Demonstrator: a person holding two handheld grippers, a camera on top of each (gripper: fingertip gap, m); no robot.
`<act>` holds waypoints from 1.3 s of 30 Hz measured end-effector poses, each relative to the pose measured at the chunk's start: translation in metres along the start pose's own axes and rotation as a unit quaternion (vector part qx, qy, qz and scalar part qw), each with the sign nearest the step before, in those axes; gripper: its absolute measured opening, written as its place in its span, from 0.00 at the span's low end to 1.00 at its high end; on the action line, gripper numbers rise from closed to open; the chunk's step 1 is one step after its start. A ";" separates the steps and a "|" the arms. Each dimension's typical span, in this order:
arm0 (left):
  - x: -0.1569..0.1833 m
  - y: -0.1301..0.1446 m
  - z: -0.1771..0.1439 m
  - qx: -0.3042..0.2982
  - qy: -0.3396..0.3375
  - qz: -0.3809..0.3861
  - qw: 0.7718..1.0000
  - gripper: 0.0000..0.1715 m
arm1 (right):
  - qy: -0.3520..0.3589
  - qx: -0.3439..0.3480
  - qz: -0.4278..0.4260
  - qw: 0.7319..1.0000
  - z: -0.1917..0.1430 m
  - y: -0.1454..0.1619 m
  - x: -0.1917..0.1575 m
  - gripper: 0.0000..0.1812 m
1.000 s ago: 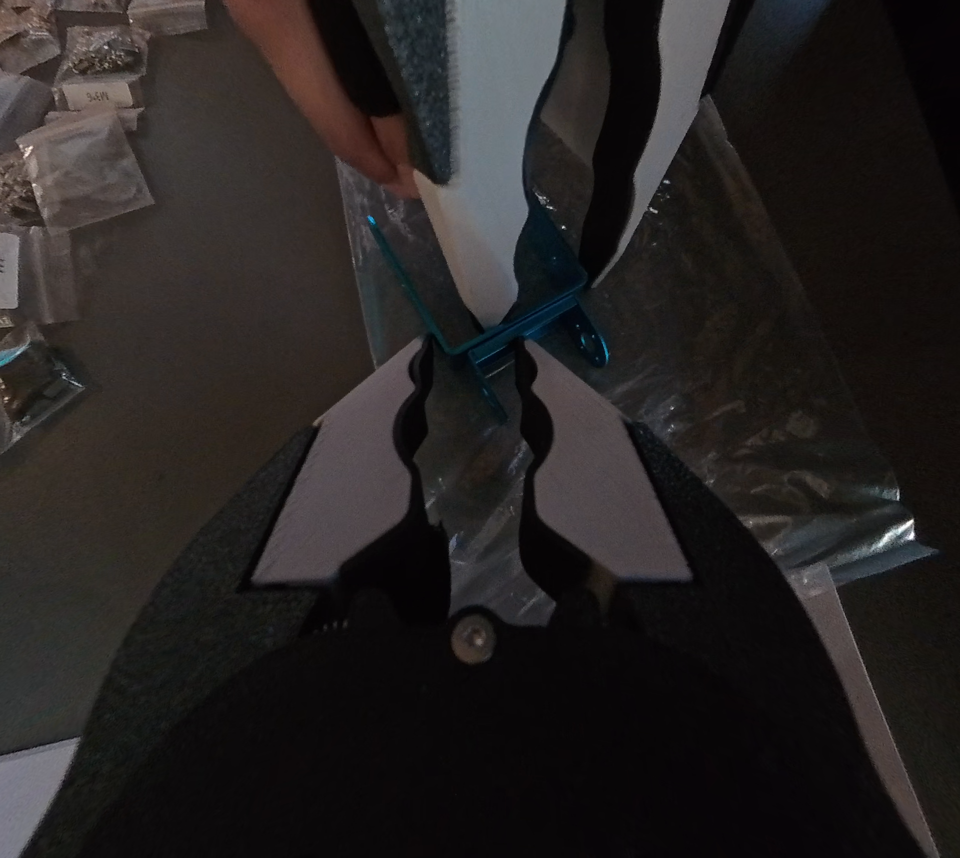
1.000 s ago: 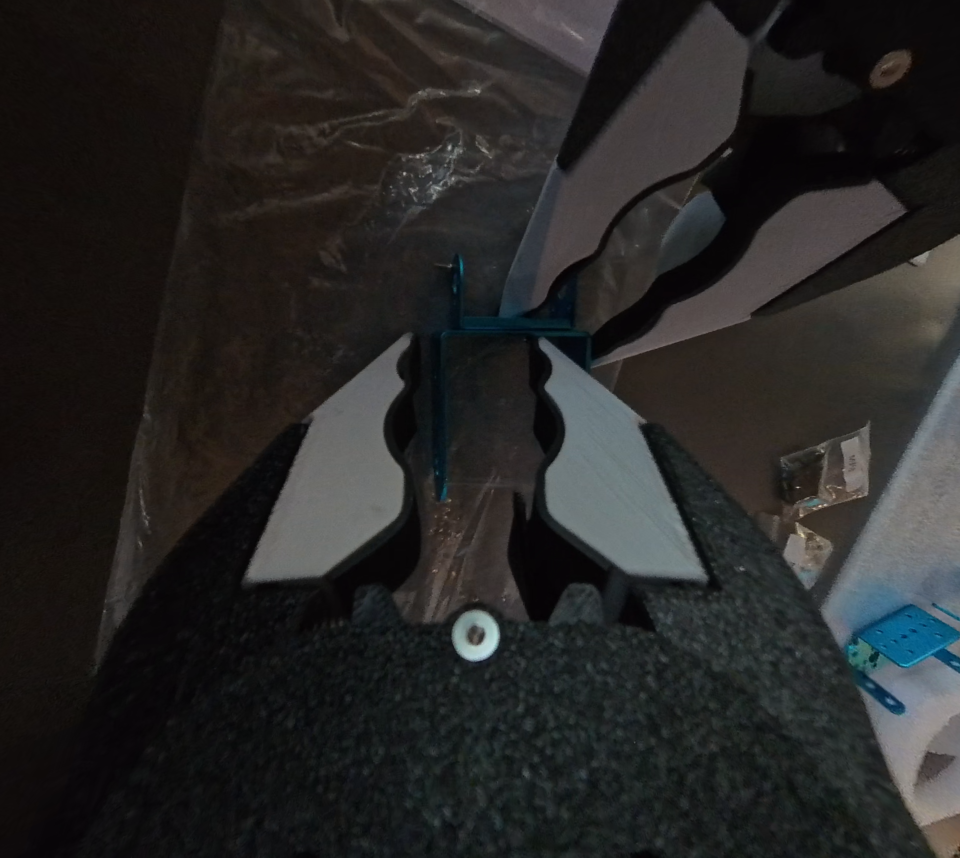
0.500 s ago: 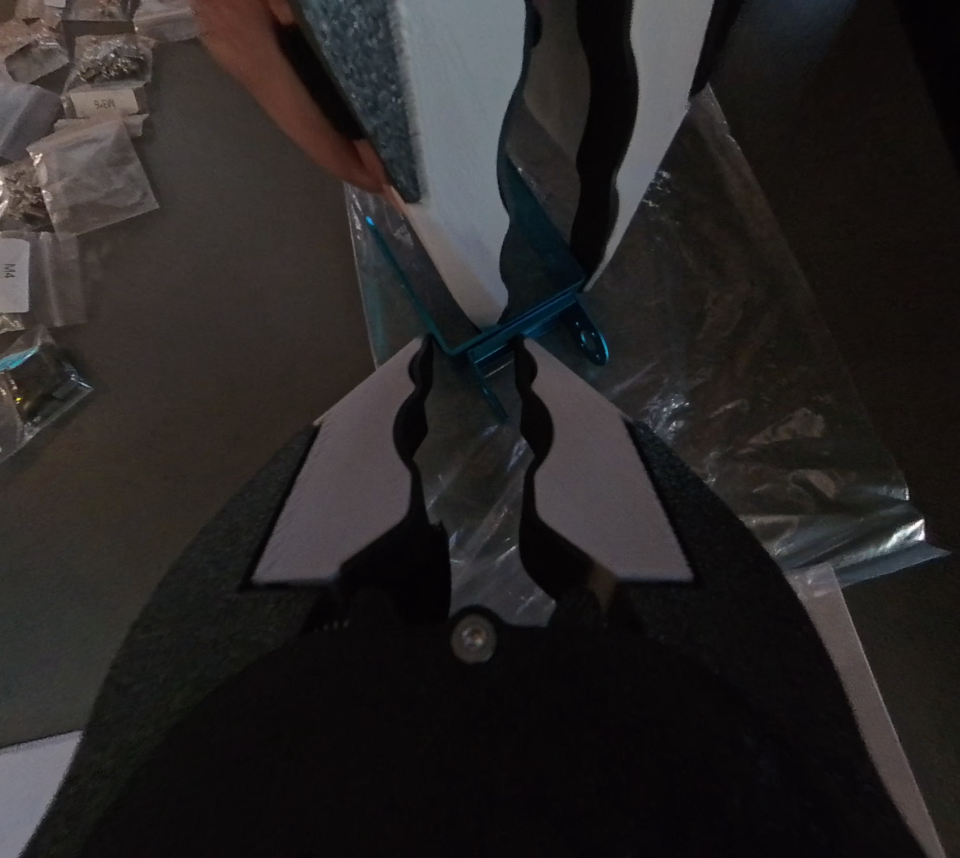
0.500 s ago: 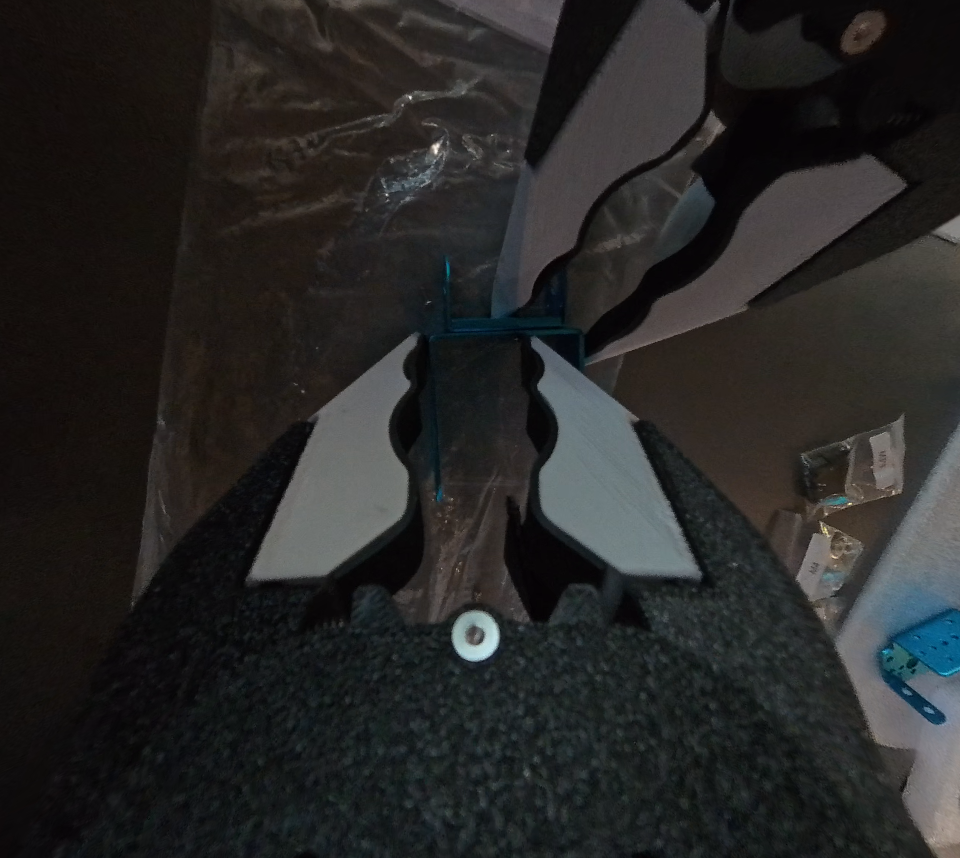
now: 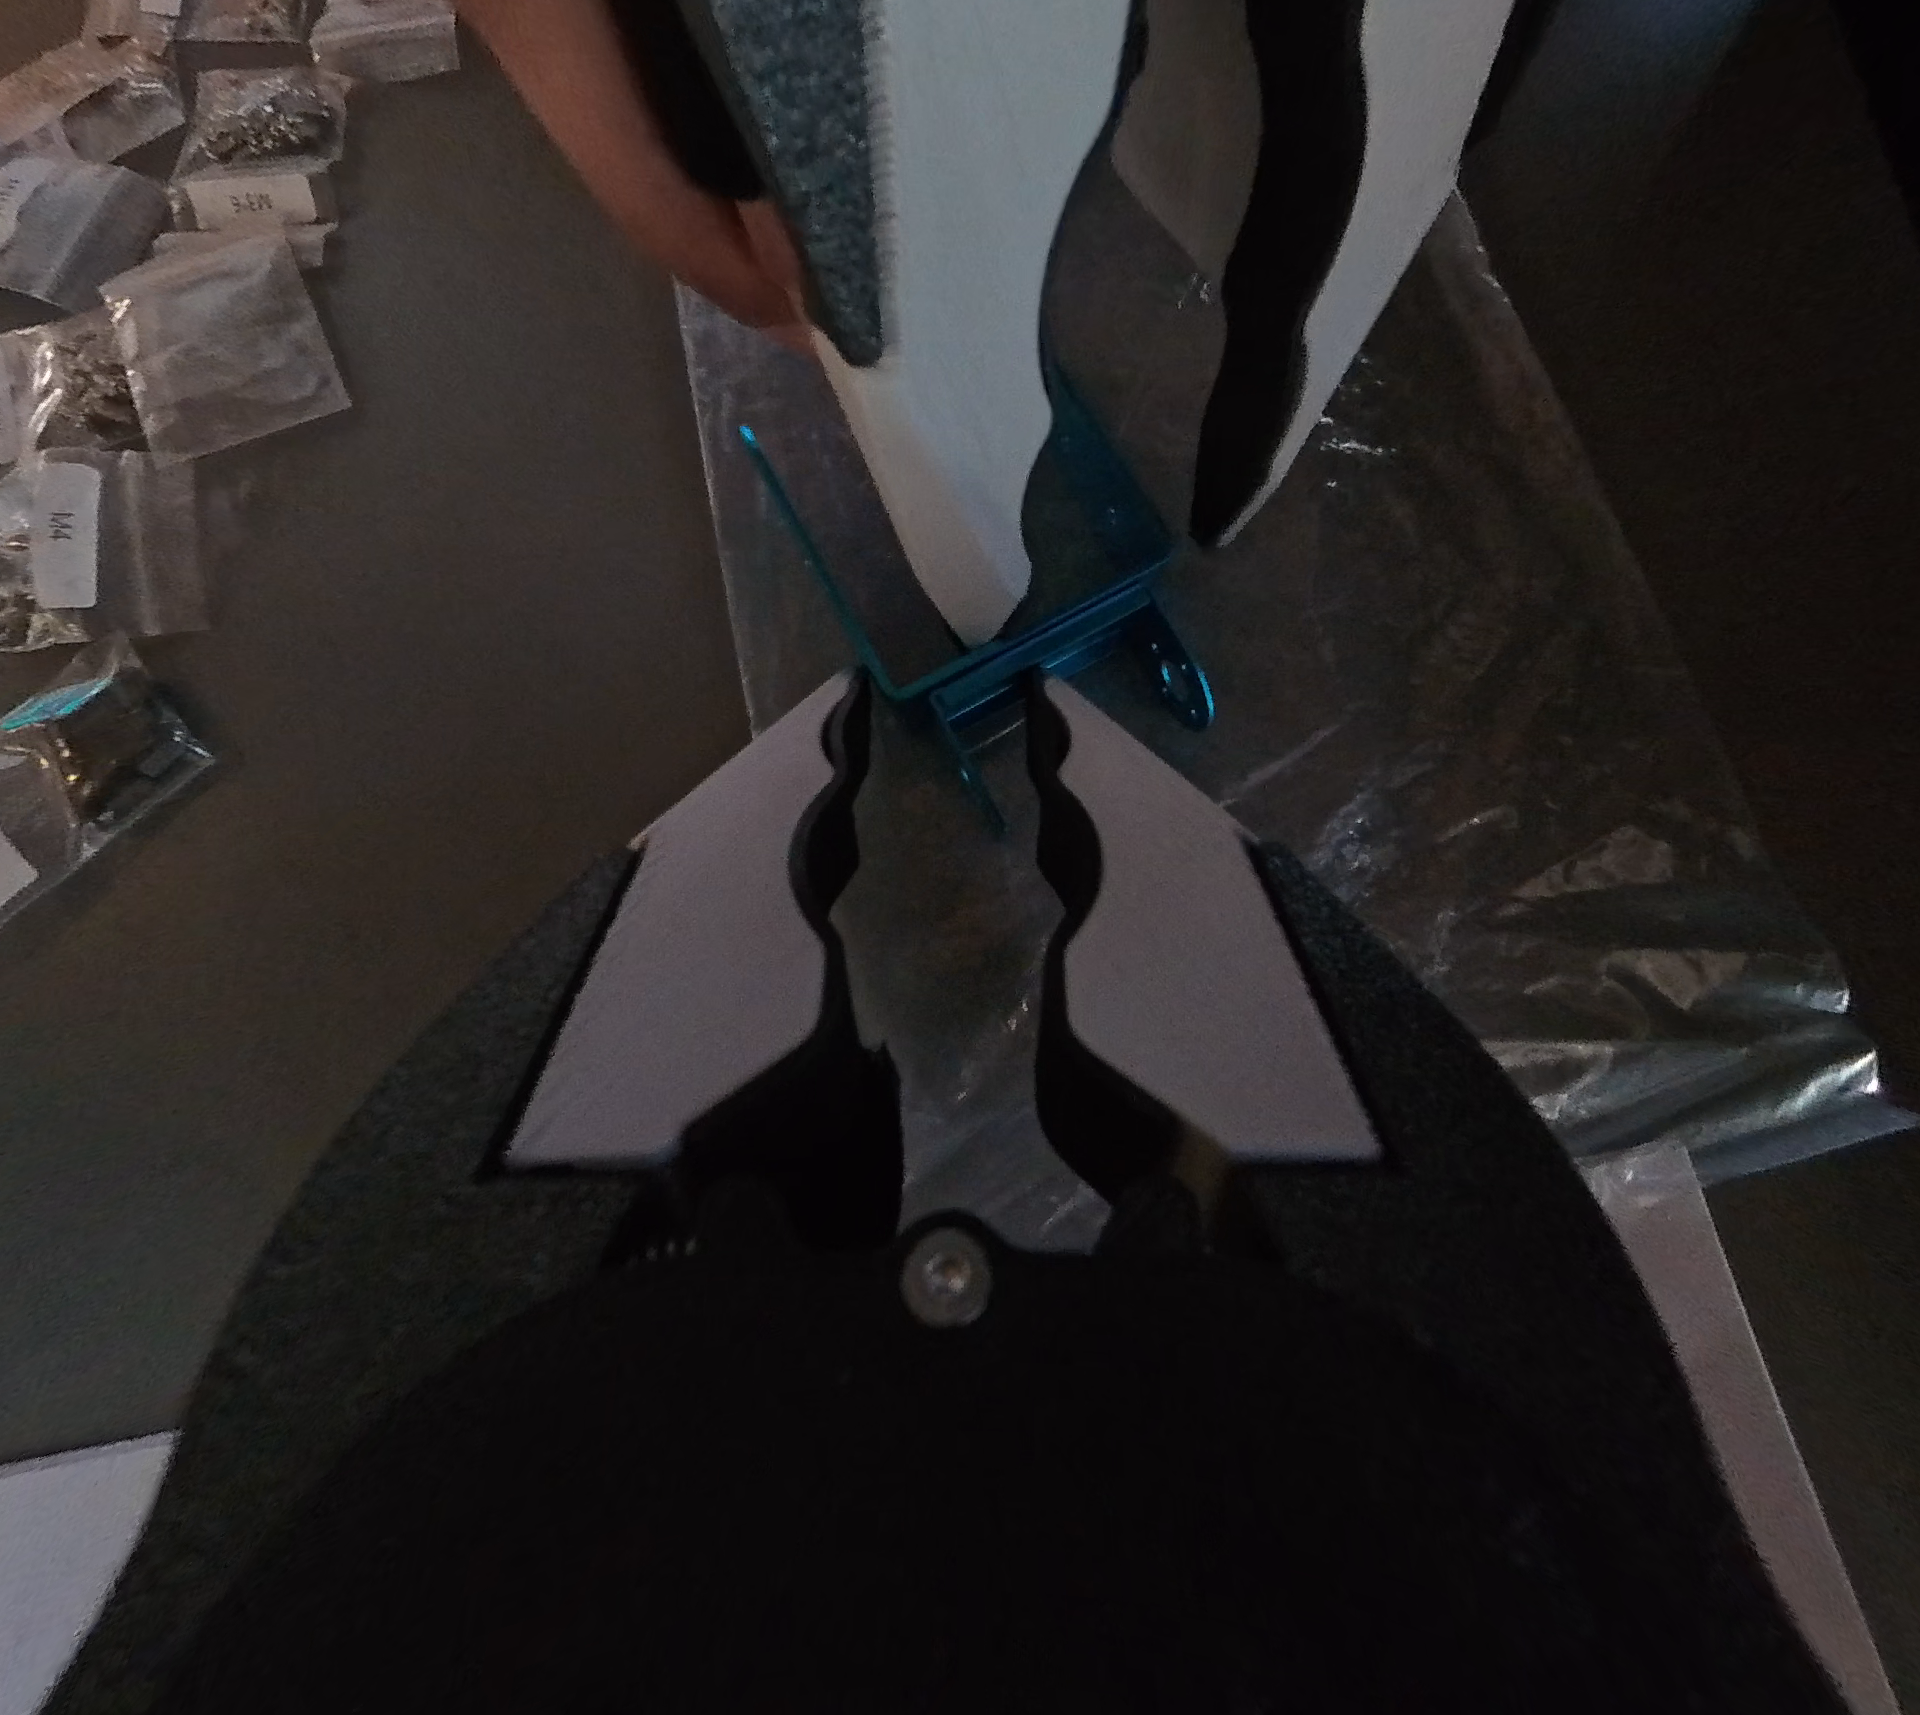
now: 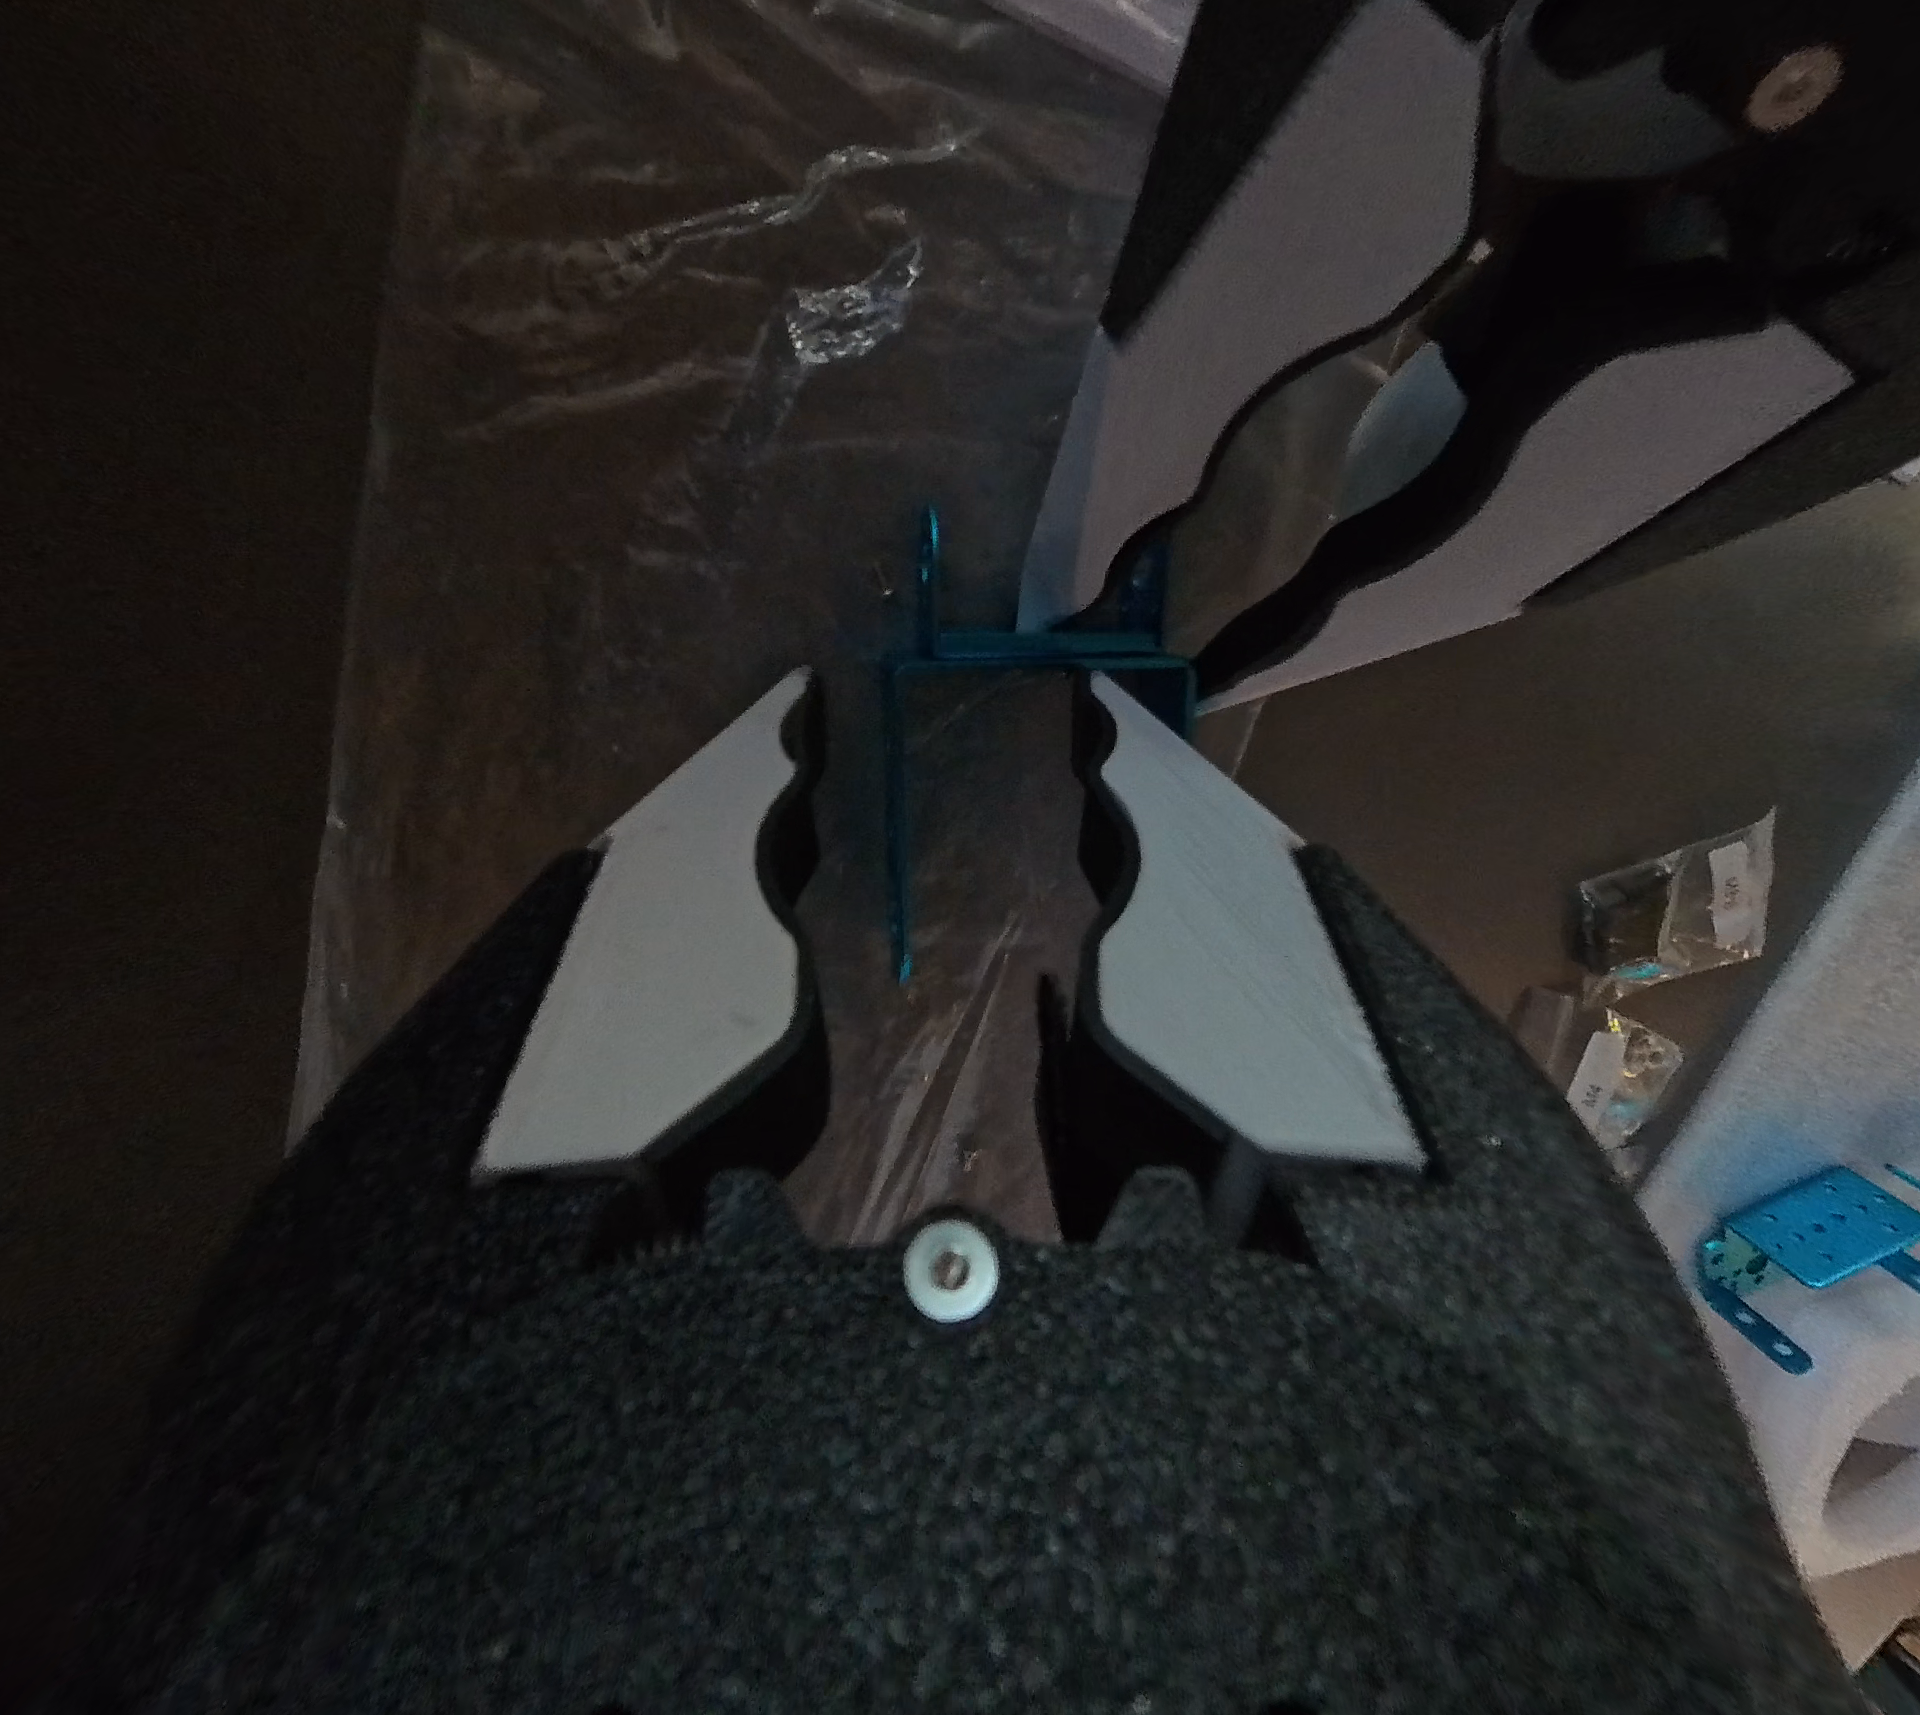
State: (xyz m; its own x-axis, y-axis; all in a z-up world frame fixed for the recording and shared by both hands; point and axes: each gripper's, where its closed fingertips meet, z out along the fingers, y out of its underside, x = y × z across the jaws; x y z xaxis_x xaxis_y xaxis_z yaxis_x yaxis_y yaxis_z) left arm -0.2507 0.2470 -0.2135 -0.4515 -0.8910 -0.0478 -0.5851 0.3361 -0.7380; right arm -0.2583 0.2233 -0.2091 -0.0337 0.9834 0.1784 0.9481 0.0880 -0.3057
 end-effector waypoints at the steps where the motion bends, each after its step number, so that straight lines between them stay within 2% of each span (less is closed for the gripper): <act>1: 0.000 0.000 0.000 0.000 0.001 -0.002 1.000 0.17 | 0.005 0.001 -0.002 1.000 0.001 0.000 0.001 0.25; 10: 0.001 -0.001 0.001 -0.001 0.006 0.000 1.000 0.17 | 0.007 0.000 0.007 1.000 0.002 0.000 0.004 0.19; 20: 0.001 0.000 0.000 -0.001 -0.001 0.004 1.000 0.17 | -0.008 0.029 0.024 0.999 0.002 0.000 0.005 0.20; 22: 0.000 0.000 0.000 -0.001 -0.008 0.007 1.000 0.18 | -0.006 0.026 0.026 0.999 -0.003 0.005 0.004 0.32; 27: 0.003 -0.003 -0.004 0.010 0.001 -0.010 1.000 0.27 | -0.005 0.087 0.059 0.994 -0.032 0.000 0.010 0.45; 31: 0.000 -0.002 -0.020 0.020 0.022 -0.032 0.999 0.30 | -0.008 0.043 0.053 0.998 -0.008 0.004 0.015 0.54; 34: -0.005 -0.002 -0.042 0.042 0.042 -0.064 0.996 0.32 | -0.012 0.018 0.041 0.999 0.007 0.003 0.016 0.50; 37: -0.023 -0.001 -0.066 0.077 0.031 -0.098 0.992 0.32 | -0.027 0.013 0.039 0.999 0.010 0.001 0.014 0.36; 39: -0.035 -0.003 -0.079 0.107 0.022 -0.121 0.987 0.32 | -0.022 0.005 0.027 0.999 0.008 0.002 0.012 0.35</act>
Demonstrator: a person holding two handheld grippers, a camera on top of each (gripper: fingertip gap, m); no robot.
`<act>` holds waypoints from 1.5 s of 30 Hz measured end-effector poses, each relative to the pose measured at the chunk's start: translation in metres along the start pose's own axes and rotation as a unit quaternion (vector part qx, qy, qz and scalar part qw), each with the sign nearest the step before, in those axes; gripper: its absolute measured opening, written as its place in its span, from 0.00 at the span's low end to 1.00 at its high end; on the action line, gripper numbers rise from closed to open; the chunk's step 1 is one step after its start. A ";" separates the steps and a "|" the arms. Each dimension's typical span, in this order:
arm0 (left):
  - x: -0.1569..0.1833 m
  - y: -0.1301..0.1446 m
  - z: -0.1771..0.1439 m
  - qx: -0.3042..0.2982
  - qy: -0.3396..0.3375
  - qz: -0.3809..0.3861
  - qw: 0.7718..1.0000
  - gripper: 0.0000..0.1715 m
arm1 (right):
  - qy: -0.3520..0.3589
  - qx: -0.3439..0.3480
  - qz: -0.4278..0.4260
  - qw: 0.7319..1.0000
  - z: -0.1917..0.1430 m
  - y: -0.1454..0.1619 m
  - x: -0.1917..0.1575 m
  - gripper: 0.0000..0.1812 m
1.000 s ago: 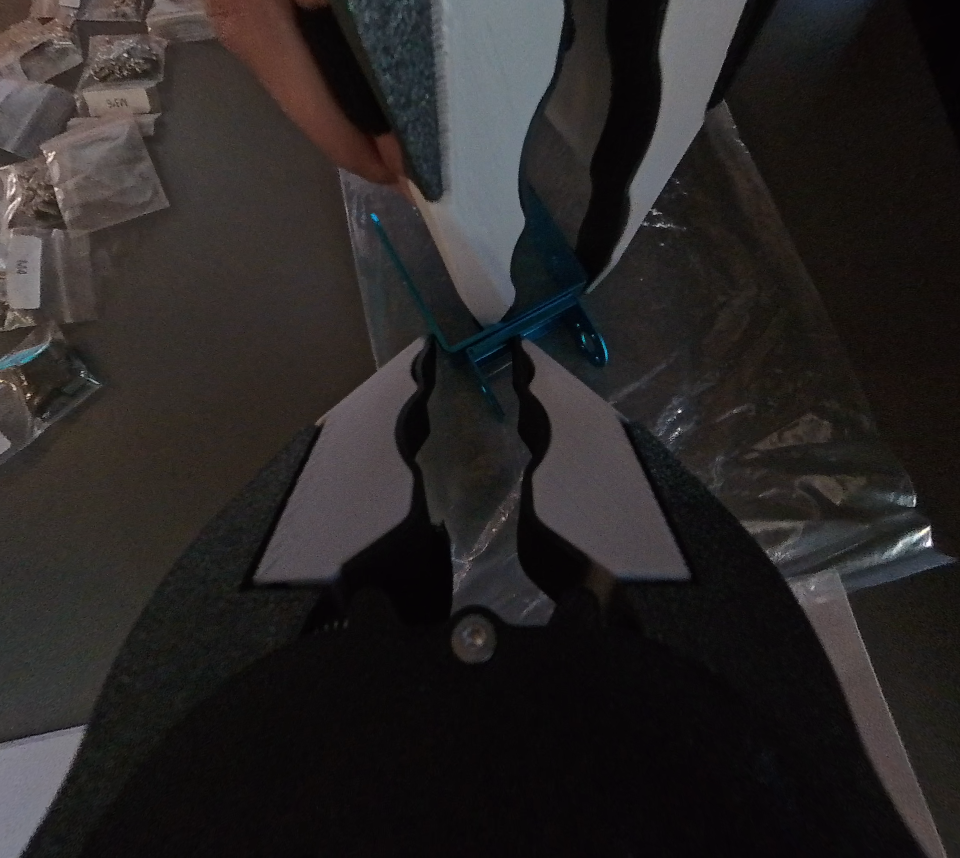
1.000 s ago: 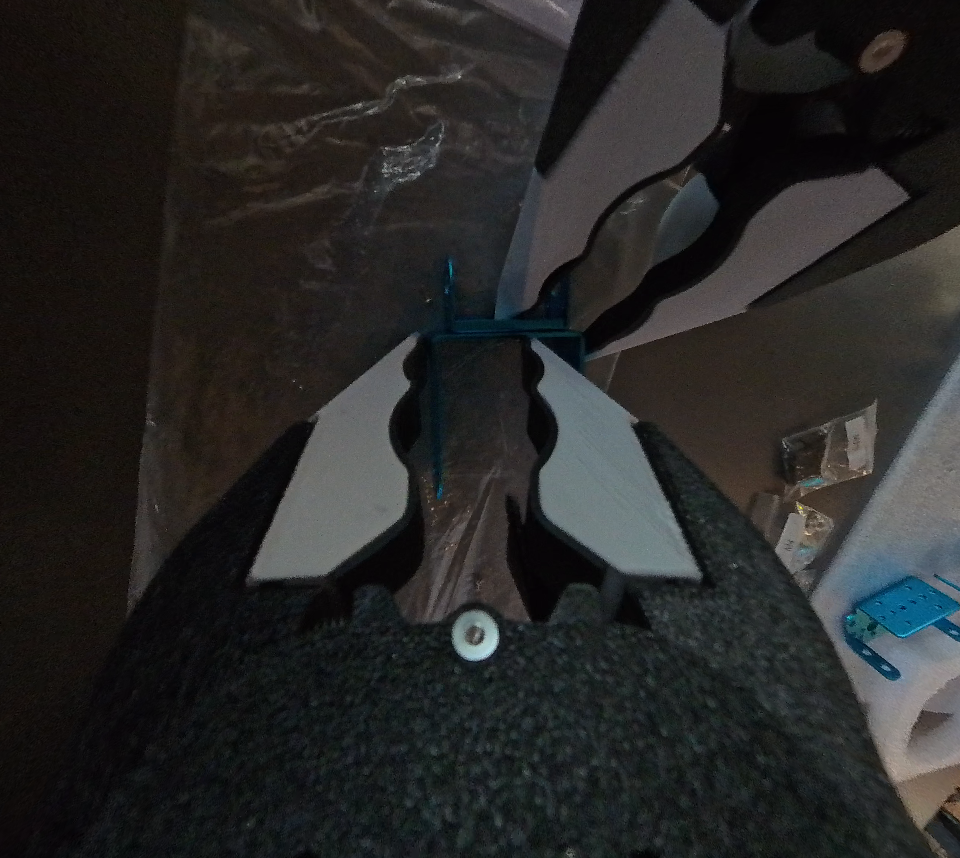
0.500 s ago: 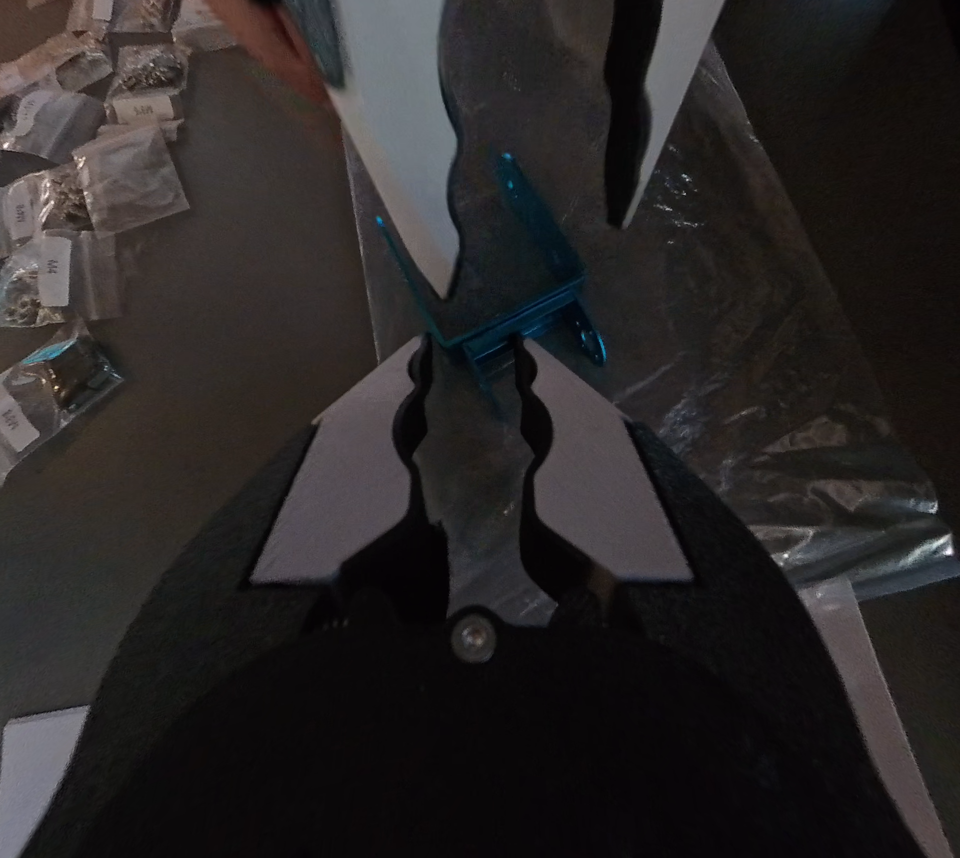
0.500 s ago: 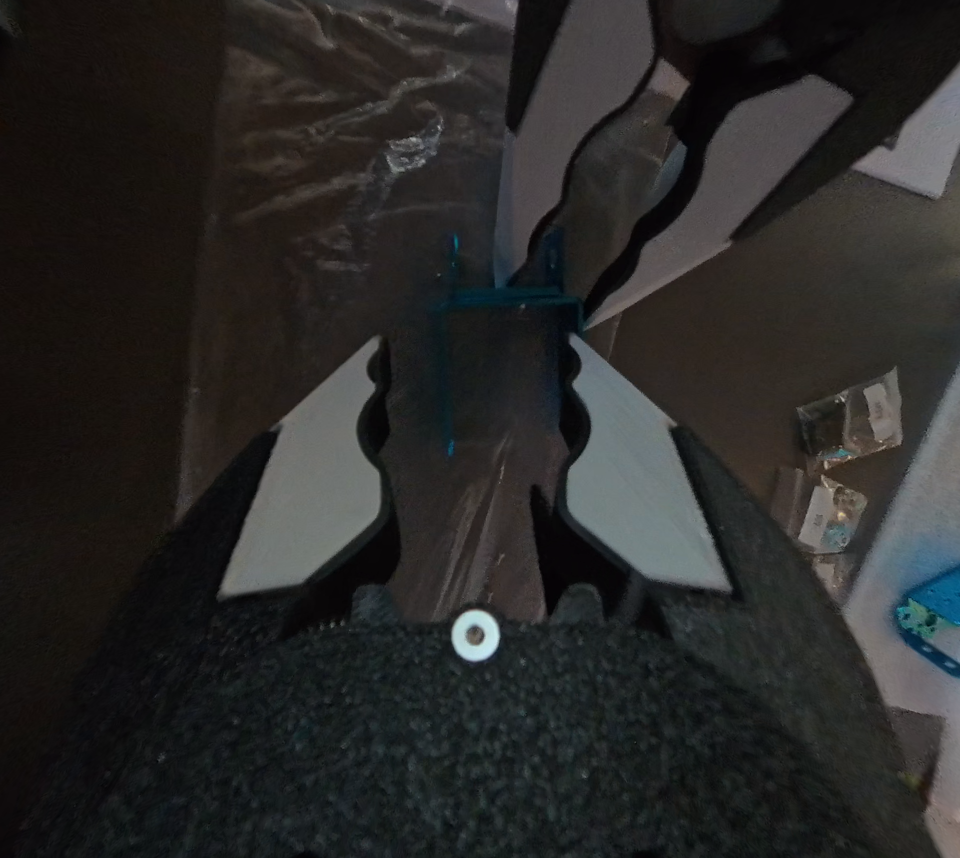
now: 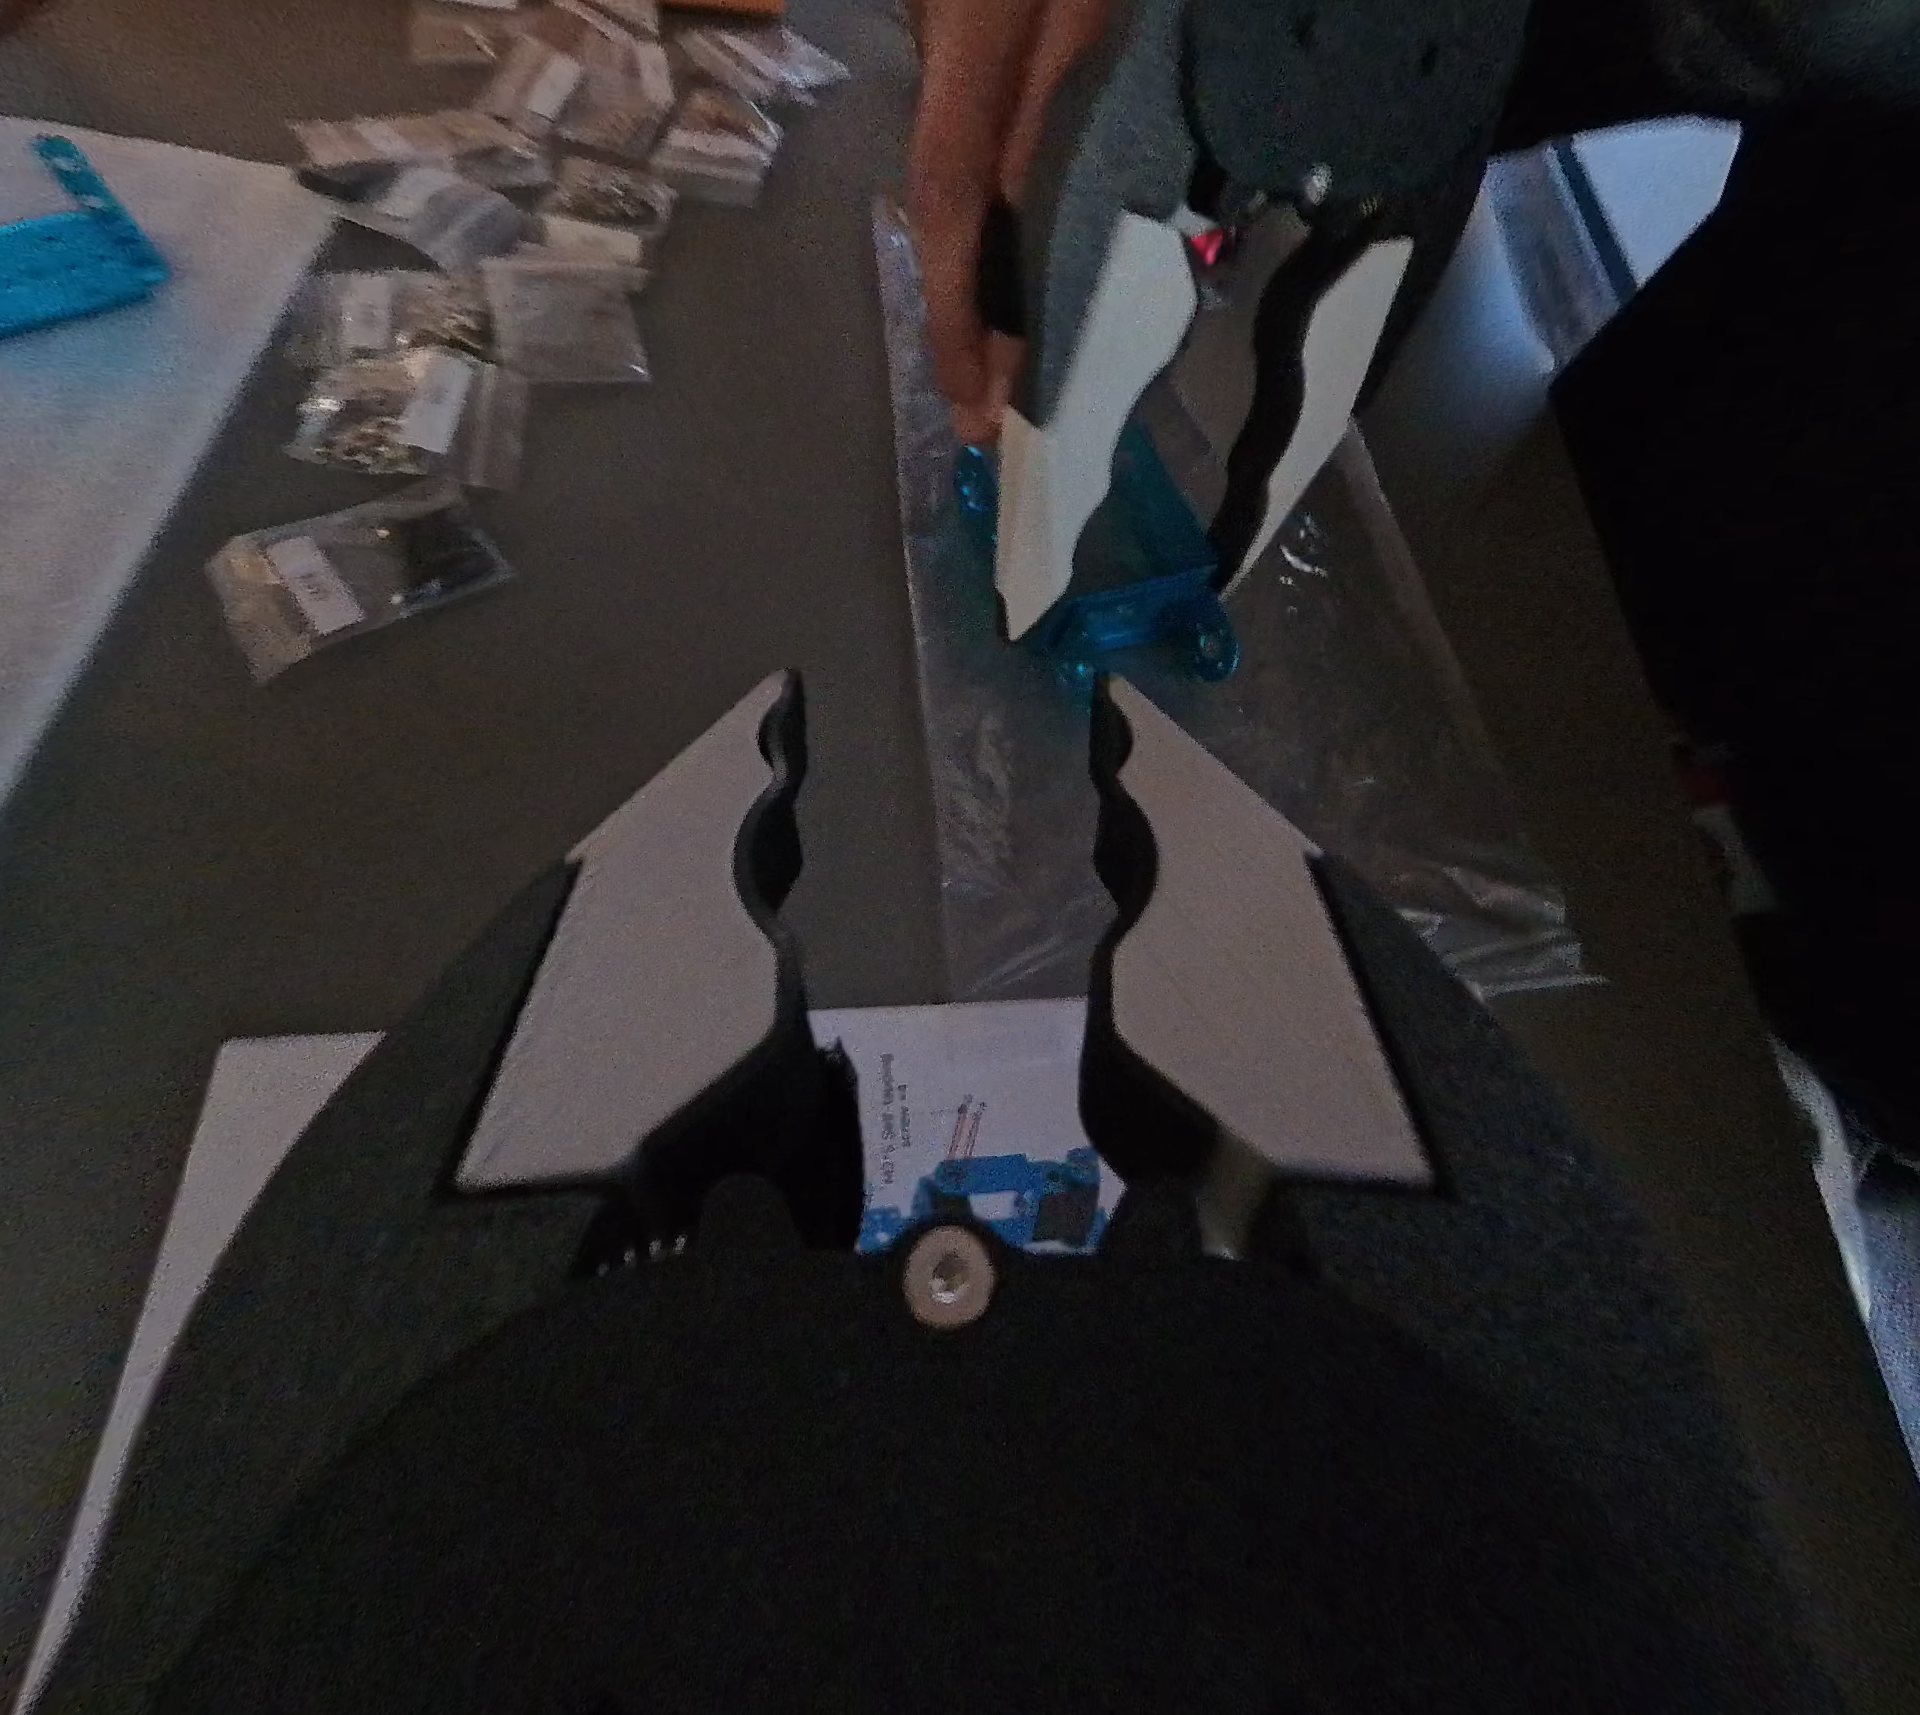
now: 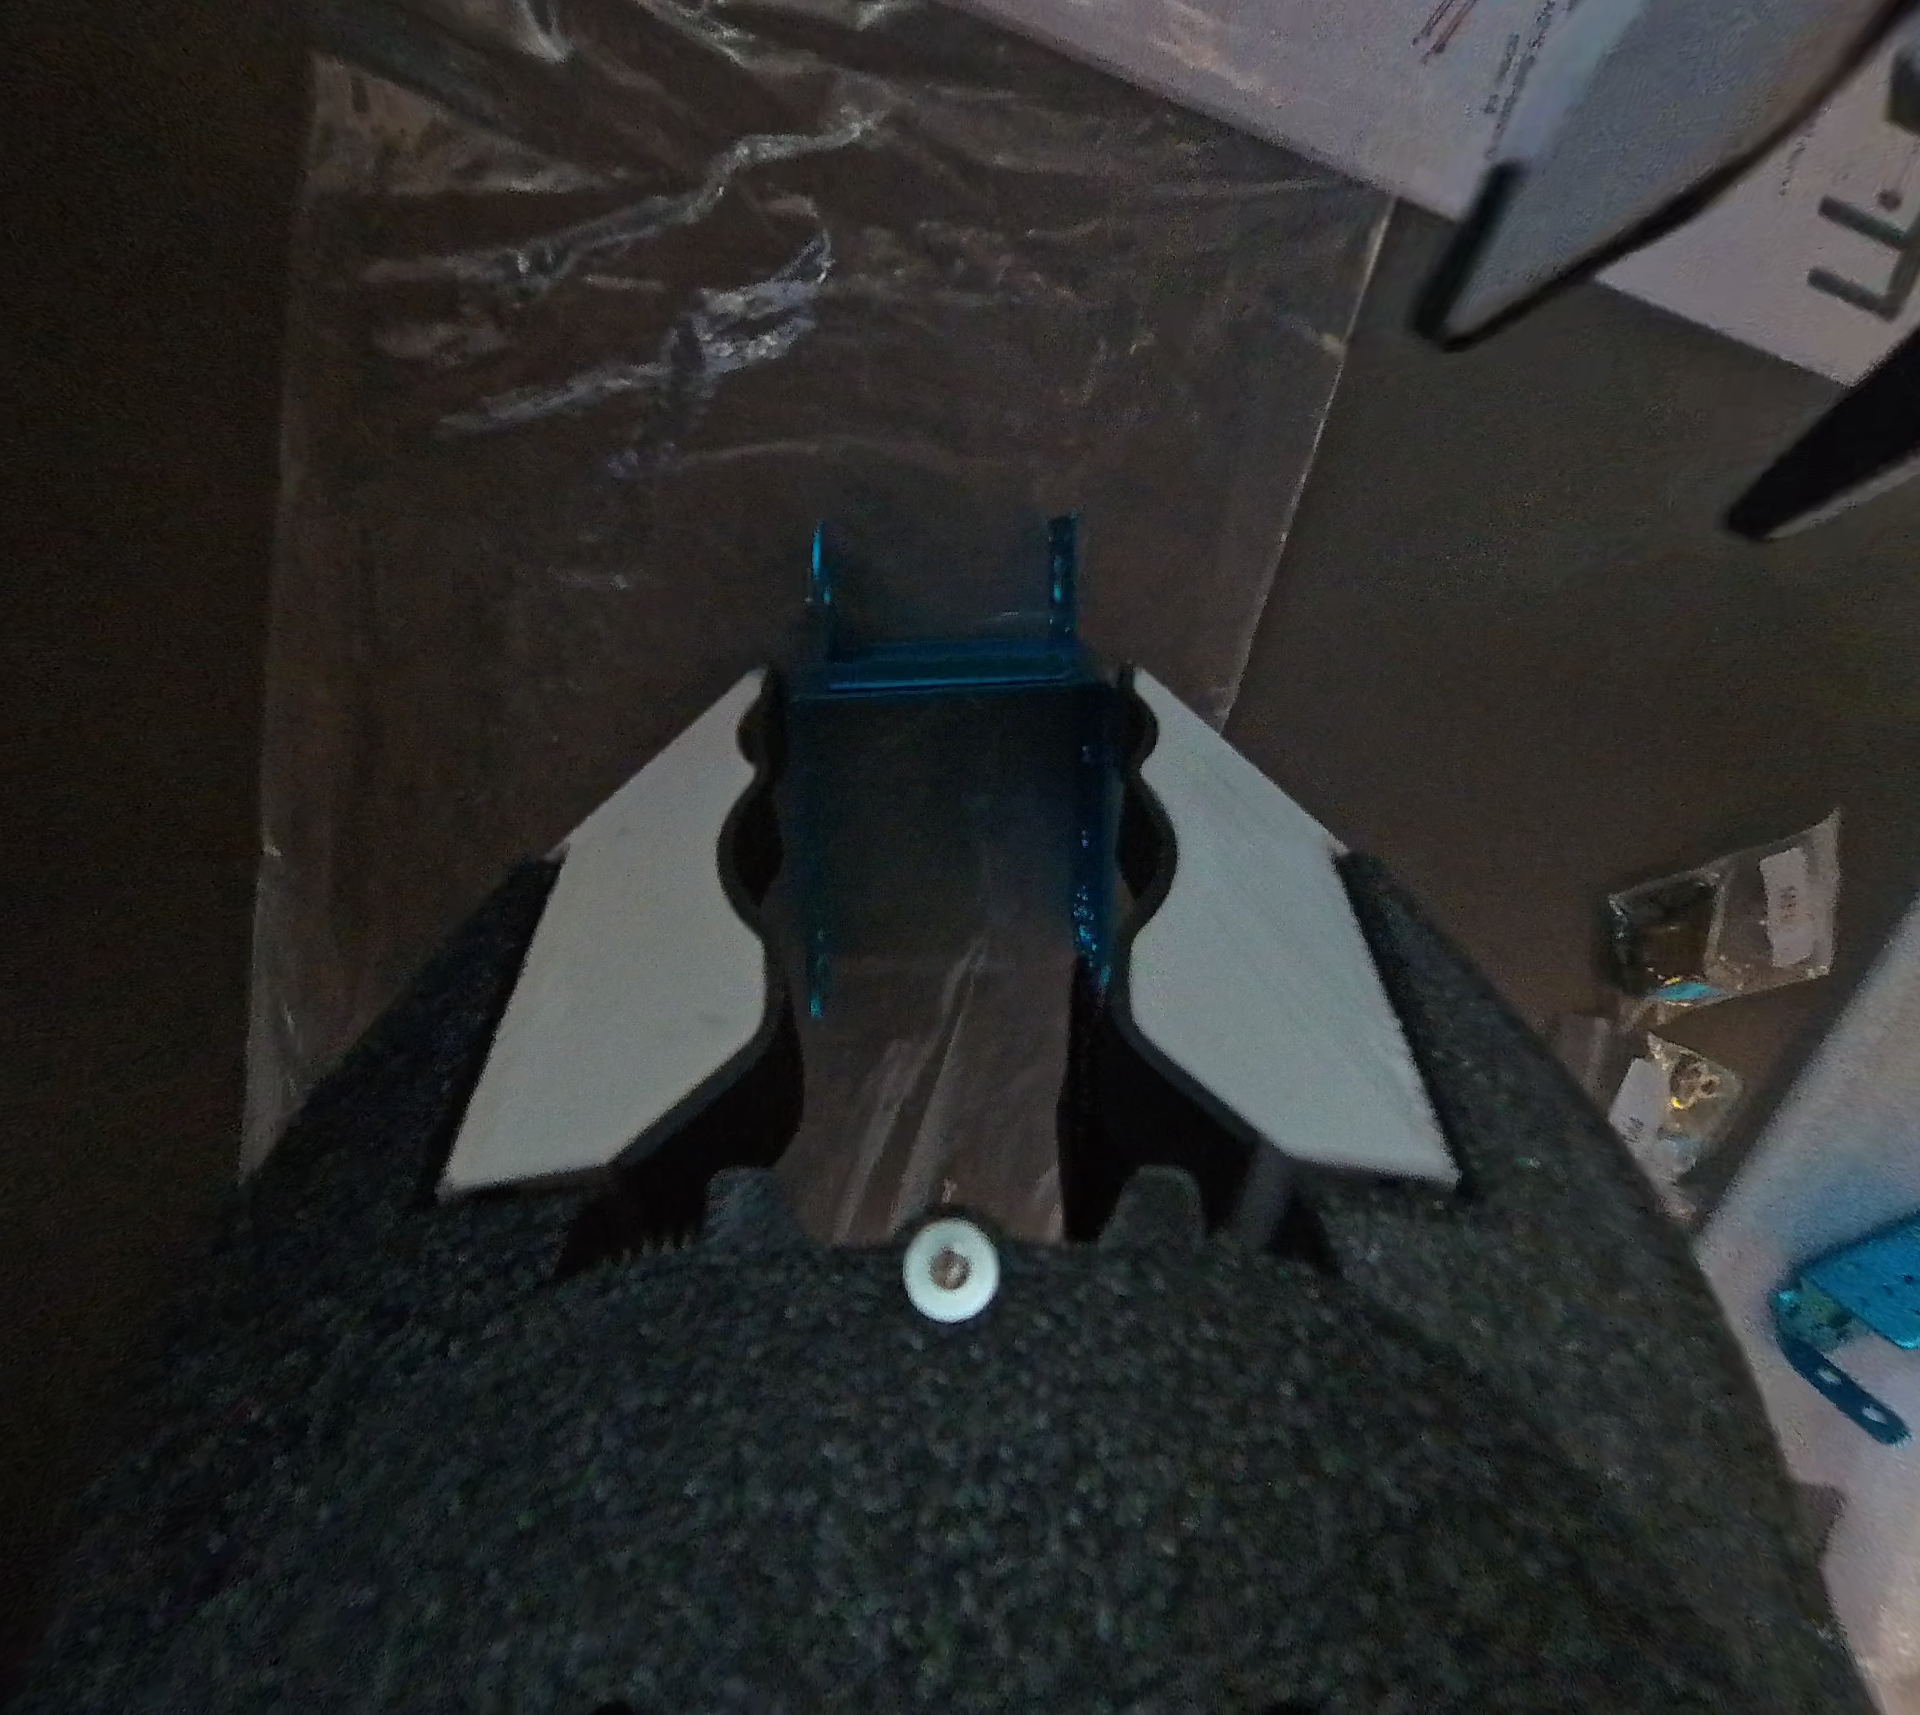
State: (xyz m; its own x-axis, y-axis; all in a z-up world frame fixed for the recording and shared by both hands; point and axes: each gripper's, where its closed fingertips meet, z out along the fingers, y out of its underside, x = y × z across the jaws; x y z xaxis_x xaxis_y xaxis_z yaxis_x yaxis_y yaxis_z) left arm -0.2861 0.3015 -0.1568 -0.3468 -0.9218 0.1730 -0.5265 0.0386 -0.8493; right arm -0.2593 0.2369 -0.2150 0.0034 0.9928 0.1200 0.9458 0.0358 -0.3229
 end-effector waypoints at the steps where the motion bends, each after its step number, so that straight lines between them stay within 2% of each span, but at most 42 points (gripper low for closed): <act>1: -0.003 -0.003 -0.004 0.015 0.000 -0.008 1.000 0.32 | 0.005 0.003 -0.005 1.000 -0.002 -0.001 0.000 0.35; 4: -0.005 -0.007 -0.011 0.040 0.010 -0.020 0.999 0.32 | 0.018 0.052 0.003 0.999 -0.018 -0.010 0.006 0.35; 6: -0.003 -0.007 -0.010 0.047 0.014 -0.014 0.999 0.34 | 0.027 0.142 0.010 0.990 -0.041 -0.027 0.016 0.34; 8: 0.004 -0.009 -0.006 0.056 0.024 -0.008 0.998 0.36 | 0.015 0.260 0.020 0.965 -0.071 -0.048 0.021 0.34; 10: 0.016 -0.011 0.002 0.062 0.050 -0.012 0.997 0.36 | 0.007 0.330 0.046 0.943 -0.091 -0.057 0.029 0.34; 12: 0.033 -0.014 0.006 0.065 0.097 -0.026 0.993 0.36 | 0.064 0.372 0.040 0.925 -0.105 -0.059 0.045 0.35; 14: 0.040 -0.024 0.005 0.091 0.109 -0.028 0.989 0.36 | 0.116 0.410 0.041 0.904 -0.118 -0.061 0.056 0.35; 19: 0.038 -0.068 -0.007 0.206 0.071 -0.035 0.975 0.36 | 0.241 0.437 0.011 0.866 -0.126 -0.060 0.070 0.34; 21: 0.043 -0.077 -0.009 0.224 0.065 -0.031 0.972 0.34 | 0.287 0.433 0.008 0.855 -0.127 -0.058 0.077 0.34; 23: 0.041 -0.078 -0.007 0.215 0.028 -0.014 0.976 0.34 | 0.321 0.431 -0.001 0.844 -0.130 -0.055 0.081 0.35; 25: 0.033 -0.076 -0.003 0.194 -0.024 0.006 0.981 0.34 | 0.335 0.411 0.007 0.848 -0.126 -0.050 0.087 0.36; 27: 0.036 -0.074 0.002 0.179 -0.039 0.019 0.983 0.35 | 0.342 0.404 0.013 0.848 -0.122 -0.046 0.092 0.35; 28: 0.035 -0.073 0.005 0.170 -0.051 0.022 0.984 0.39 | 0.348 0.399 0.014 0.848 -0.120 -0.043 0.094 0.35; 30: 0.028 -0.067 0.009 0.146 -0.080 0.036 0.985 0.39 | 0.340 0.400 0.020 0.851 -0.117 -0.041 0.095 0.34; 32: 0.029 -0.064 0.009 0.145 -0.068 0.034 0.986 0.39 | 0.319 0.427 0.033 0.846 -0.120 -0.043 0.093 0.34; 34: 0.031 -0.065 0.005 0.159 -0.046 0.027 0.986 0.38 | 0.278 0.461 0.058 0.841 -0.125 -0.046 0.090 0.35; 36: 0.022 -0.062 -0.001 0.159 -0.062 0.046 0.984 0.37 | 0.208 0.511 0.087 0.829 -0.135 -0.051 0.083 0.35; 38: 0.014 -0.058 -0.005 0.152 -0.092 0.074 0.981 0.42 | 0.145 0.558 0.109 0.810 -0.144 -0.055 0.077 0.34; 40: 0.016 -0.062 -0.002 0.164 -0.101 0.077 0.978 0.55 | 0.095 0.593 0.094 0.794 -0.149 -0.062 0.065 0.34; 43: 0.026 -0.069 0.010 0.186 -0.113 0.091 0.972 0.59 | 0.076 0.617 0.075 0.780 -0.149 -0.072 0.054 0.34; 45: 0.032 -0.071 0.017 0.190 -0.125 0.104 0.968 0.60 | 0.085 0.613 0.067 0.783 -0.143 -0.078 0.051 0.34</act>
State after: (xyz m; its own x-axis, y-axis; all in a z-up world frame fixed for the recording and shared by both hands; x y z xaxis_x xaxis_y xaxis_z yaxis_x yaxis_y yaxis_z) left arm -0.2464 0.2627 -0.0998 -0.1919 -0.9755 -0.1072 -0.1256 0.1328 -0.9832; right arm -0.2866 0.2685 -0.0490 0.2180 0.9710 0.0977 -0.0878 0.1193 -0.9890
